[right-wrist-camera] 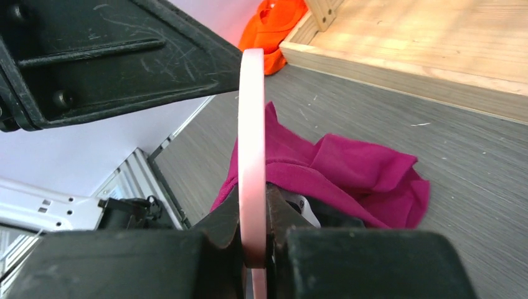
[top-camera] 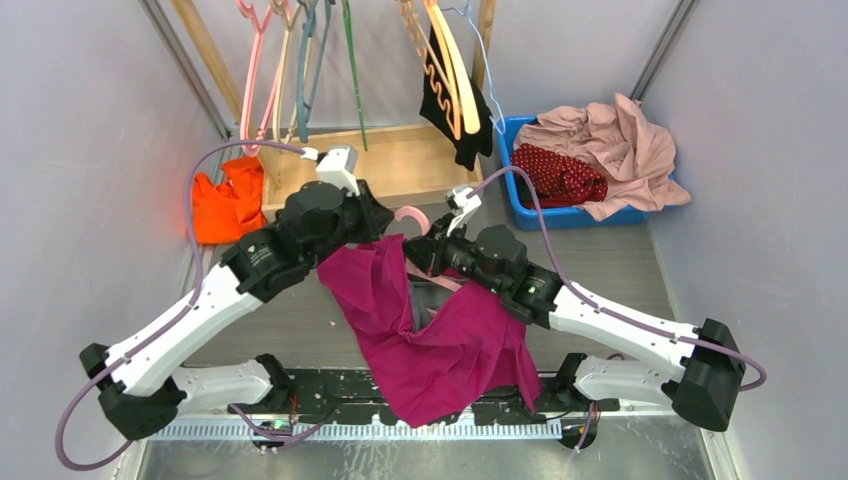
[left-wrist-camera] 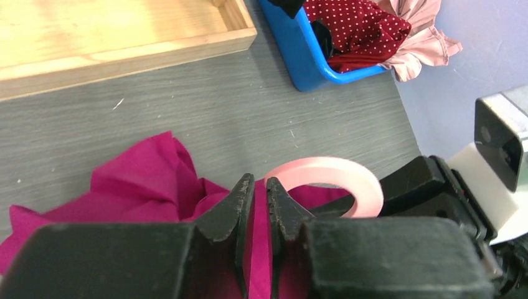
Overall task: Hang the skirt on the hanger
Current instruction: Hang the skirt on the hanger.
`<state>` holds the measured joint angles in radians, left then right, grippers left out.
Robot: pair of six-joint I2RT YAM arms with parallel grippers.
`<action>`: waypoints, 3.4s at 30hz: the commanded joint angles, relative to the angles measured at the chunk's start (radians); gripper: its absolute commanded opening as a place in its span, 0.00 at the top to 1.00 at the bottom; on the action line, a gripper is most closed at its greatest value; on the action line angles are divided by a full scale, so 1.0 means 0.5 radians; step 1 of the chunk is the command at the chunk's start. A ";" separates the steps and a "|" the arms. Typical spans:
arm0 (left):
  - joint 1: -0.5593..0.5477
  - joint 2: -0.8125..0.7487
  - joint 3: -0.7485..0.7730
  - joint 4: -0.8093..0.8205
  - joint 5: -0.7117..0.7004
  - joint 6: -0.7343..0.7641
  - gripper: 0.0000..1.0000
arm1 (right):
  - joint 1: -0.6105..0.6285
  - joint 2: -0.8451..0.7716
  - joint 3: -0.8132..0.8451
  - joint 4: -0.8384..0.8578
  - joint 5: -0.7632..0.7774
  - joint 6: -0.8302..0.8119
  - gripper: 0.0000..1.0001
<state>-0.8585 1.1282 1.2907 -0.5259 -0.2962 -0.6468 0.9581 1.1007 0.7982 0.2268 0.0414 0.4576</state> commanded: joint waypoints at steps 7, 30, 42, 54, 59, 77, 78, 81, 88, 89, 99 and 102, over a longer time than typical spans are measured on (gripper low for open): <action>0.020 -0.384 -0.310 -0.233 0.051 -0.158 0.80 | -0.087 -0.187 -0.135 0.393 -0.195 0.081 0.99; 0.287 -0.258 -0.614 -0.261 0.049 -0.214 0.00 | -0.394 -0.484 -0.673 0.762 -0.388 0.403 0.99; 0.538 -0.256 -0.690 -0.227 0.259 -0.237 0.00 | -0.463 -0.514 -0.685 0.768 -0.442 0.439 0.99; 0.526 -0.625 -0.854 0.006 0.695 -0.093 0.08 | -0.492 -0.443 -0.693 0.835 -0.459 0.469 0.99; 0.483 -0.703 -0.863 0.020 0.726 -0.050 0.10 | -0.494 -0.416 -0.701 0.864 -0.448 0.481 0.99; -0.120 -0.158 -0.455 -0.242 0.130 0.308 0.12 | -0.495 -0.391 -0.676 0.860 -0.440 0.483 0.99; -0.121 -0.146 -0.443 -0.245 0.103 0.316 0.12 | -0.495 -0.391 -0.676 0.859 -0.440 0.483 0.99; -0.124 -0.101 -0.409 -0.256 0.041 0.340 0.19 | -0.493 -0.381 -0.671 0.861 -0.439 0.484 0.99; -0.129 0.024 -0.360 -0.234 0.015 0.366 0.38 | -0.496 -0.354 -0.661 0.886 -0.445 0.489 0.99; -0.131 0.040 -0.353 -0.226 0.019 0.367 0.39 | -0.494 -0.352 -0.661 0.889 -0.447 0.488 0.99; -0.192 0.182 -0.261 -0.303 -0.006 0.346 0.28 | -0.497 -0.373 -0.639 0.855 -0.453 0.475 0.99; -0.191 0.227 -0.227 -0.350 -0.124 0.311 0.54 | -0.495 -0.384 -0.639 0.851 -0.454 0.475 0.99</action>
<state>-0.9489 1.2236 1.1233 -0.6754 -0.2802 -0.4870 0.7155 0.9321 0.4351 0.5446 -0.1776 0.6689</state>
